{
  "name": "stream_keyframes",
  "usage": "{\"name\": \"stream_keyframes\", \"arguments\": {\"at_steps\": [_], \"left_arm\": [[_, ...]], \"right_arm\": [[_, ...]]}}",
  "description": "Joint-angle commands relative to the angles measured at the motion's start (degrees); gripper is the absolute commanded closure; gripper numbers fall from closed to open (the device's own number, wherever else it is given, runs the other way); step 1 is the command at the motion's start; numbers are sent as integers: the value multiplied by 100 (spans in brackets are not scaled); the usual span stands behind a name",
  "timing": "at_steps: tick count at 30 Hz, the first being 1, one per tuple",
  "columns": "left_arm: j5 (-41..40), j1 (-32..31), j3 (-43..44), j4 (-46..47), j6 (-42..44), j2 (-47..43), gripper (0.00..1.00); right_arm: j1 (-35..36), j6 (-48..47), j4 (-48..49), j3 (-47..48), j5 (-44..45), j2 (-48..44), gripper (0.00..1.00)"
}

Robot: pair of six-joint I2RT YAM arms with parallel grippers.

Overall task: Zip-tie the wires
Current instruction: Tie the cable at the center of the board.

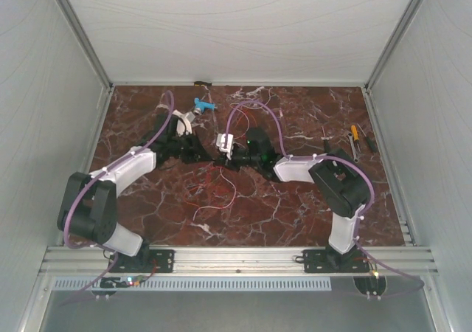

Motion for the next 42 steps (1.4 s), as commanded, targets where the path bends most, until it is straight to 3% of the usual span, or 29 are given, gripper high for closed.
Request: {"name": "stream_keyframes", "arguments": {"at_steps": [1, 15, 42], "left_arm": [[-457, 181, 385, -53, 271, 20, 100], [-1100, 257, 830, -448, 466, 491, 100], [-1654, 898, 1220, -749, 635, 1306, 100]], "right_arm": [[78, -130, 44, -254, -123, -253, 100], [-103, -340, -264, -895, 99, -860, 100], [-516, -392, -1329, -1208, 33, -2421, 100]]}}
